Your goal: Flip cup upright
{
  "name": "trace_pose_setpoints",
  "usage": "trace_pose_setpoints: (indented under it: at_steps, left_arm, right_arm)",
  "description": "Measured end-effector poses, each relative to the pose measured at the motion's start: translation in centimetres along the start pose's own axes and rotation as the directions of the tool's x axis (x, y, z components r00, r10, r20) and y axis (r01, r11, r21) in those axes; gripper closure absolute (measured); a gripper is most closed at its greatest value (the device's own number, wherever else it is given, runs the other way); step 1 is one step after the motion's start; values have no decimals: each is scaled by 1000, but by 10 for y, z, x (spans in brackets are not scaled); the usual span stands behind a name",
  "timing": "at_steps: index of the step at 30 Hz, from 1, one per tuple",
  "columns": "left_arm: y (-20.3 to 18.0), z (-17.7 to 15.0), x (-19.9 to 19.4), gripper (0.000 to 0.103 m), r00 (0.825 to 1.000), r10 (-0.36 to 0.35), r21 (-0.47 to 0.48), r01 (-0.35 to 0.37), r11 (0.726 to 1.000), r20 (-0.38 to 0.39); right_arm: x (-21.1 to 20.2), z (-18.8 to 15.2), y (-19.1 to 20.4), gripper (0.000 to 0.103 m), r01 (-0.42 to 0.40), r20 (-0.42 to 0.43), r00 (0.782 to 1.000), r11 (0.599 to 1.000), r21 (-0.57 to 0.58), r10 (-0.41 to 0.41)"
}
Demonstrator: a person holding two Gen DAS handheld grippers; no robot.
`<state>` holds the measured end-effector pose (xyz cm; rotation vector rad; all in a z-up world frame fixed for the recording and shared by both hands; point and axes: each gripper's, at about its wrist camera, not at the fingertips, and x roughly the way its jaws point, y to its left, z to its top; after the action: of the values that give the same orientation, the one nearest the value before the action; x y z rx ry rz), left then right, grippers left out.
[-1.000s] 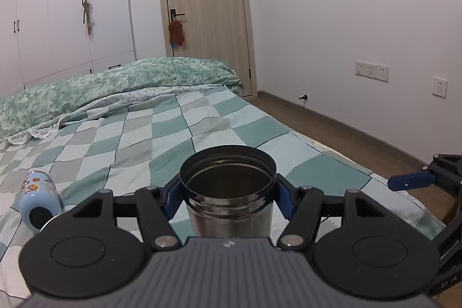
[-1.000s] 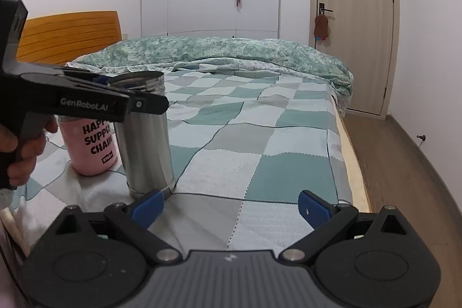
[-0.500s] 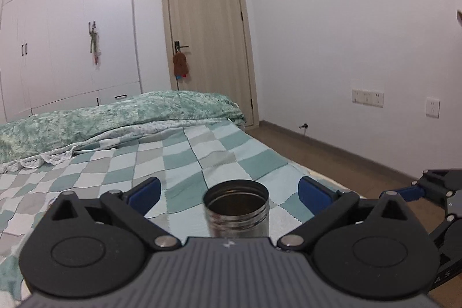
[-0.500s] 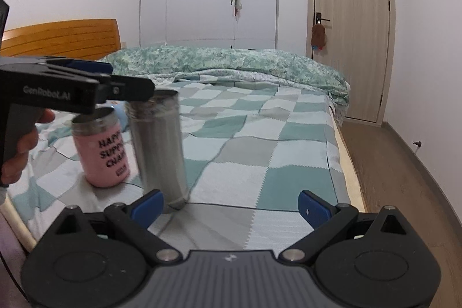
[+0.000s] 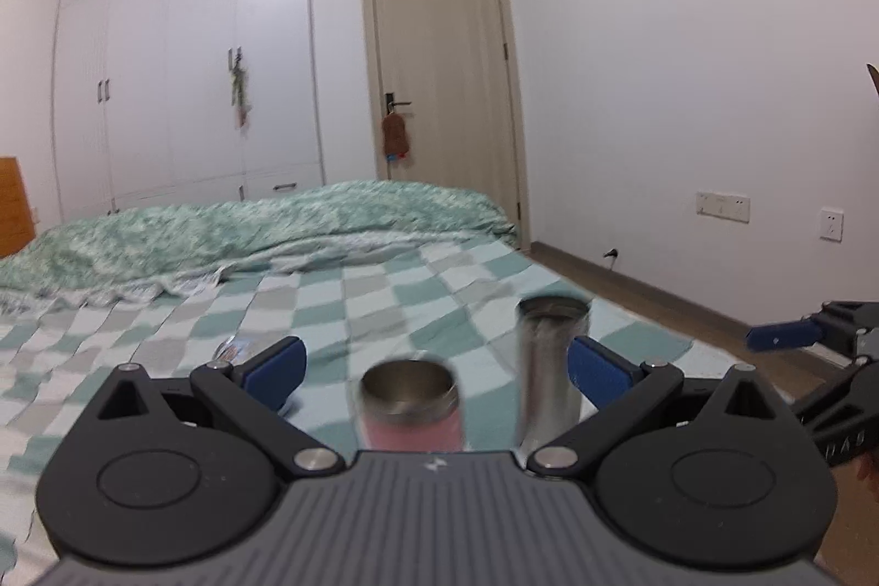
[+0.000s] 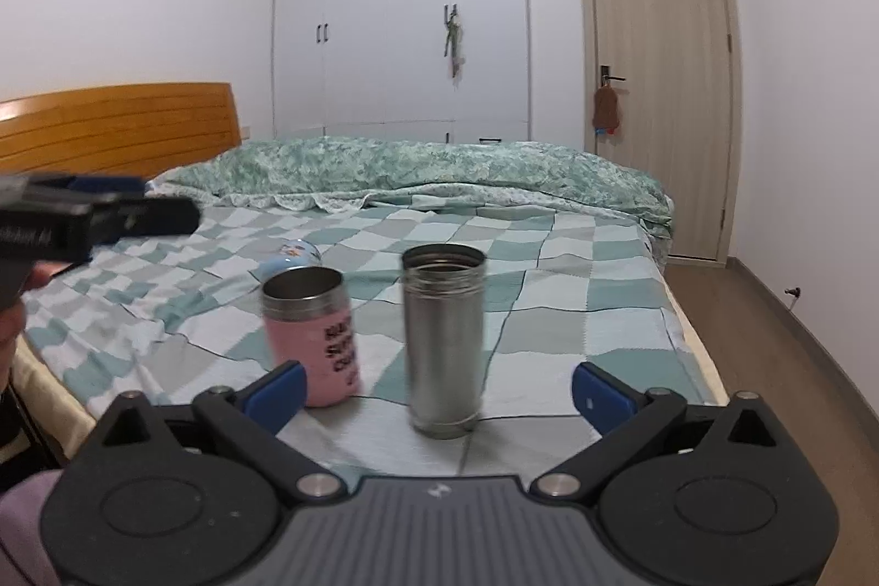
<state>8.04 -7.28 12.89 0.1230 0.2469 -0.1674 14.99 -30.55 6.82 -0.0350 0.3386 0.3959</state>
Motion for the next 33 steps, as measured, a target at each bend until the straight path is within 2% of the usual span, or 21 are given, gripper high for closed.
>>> trace_pose_setpoints:
  at_steps: [5, 10, 16, 20, 24, 27, 33]
  left_arm:
    - [29, -35, -22, 0, 998, 40, -35, -42, 999, -50]
    - [46, -79, -34, 0, 993, 87, -75, -93, 993, -81]
    - [41, -124, -44, 0, 986, 165, -81, -167, 983, -26]
    - [35, -145, -43, 0, 984, 177, -139, -173, 975, 13]
    - [26, -151, -43, 0, 972, 227, -116, -219, 969, 57]
    - [27, -152, -49, 0, 966, 241, -132, -227, 965, 99]
    - [29, -151, -49, 0, 962, 257, -151, -241, 959, 97]
  right_arm:
    - [-7, -20, 32, 0, 20, 11, 1000, 999, 40, -20]
    - [-7, -48, 58, 0, 80, 50, 995, 996, 26, -81]
    - [-7, -76, 77, 0, 155, 110, 982, 988, 1, -154]
    - [-7, -94, 79, 0, 181, 151, 972, 984, 8, -180]
    - [-8, -103, 78, 0, 192, 189, 963, 981, 28, -194]
    - [-10, -105, 76, 0, 193, 203, 959, 981, 34, -196]
    - [-15, -108, 73, 0, 199, 217, 955, 979, 49, -205]
